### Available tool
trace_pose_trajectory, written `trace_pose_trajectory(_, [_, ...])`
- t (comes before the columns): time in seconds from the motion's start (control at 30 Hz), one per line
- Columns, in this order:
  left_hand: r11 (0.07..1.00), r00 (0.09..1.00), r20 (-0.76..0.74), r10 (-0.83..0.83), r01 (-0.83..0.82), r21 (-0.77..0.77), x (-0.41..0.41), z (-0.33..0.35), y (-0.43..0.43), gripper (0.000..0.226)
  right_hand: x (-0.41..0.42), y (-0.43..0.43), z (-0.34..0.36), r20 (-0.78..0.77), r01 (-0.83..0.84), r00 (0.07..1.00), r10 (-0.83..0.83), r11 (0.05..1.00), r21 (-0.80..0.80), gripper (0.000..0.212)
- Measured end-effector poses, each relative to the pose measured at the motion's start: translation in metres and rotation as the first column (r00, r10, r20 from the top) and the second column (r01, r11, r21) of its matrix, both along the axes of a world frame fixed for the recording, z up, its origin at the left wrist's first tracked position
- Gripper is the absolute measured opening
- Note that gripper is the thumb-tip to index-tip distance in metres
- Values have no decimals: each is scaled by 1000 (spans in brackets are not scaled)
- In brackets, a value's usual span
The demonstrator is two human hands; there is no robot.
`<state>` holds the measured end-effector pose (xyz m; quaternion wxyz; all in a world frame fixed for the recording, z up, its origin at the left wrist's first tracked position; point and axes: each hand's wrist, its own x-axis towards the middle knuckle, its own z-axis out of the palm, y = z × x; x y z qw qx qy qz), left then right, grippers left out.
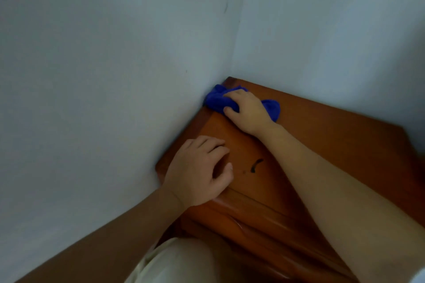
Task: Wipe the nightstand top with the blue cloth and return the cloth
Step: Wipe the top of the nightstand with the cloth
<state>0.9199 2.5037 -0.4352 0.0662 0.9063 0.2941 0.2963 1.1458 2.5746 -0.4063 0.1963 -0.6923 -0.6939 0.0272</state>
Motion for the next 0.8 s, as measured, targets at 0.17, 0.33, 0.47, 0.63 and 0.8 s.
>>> trace_pose_trajectory(0.17, [1000,1000,-27,8,-8,13,-1,4,-3,37,-23,-74,-1,-63,-6,998,7,1000,25,42])
trace_pose_trajectory(0.33, [1000,999,-36,8,-7,17,0,4,-4,38,-23,-184,-3,-83,91,993,-90,996,18,44])
trace_pose_trajectory(0.47, [1000,999,-53,-3,3,9,1,5,-4,41,-8,-257,-3,-109,212,972,-210,977,3,44])
trace_pose_trajectory(0.63, [1000,999,-42,-4,5,26,2,4,-2,40,-4,-280,-4,-108,265,960,-260,963,41,43])
trace_pose_trajectory(0.8, [1000,999,-46,-15,16,22,3,3,2,40,-6,-280,-7,-128,311,945,-301,948,64,53])
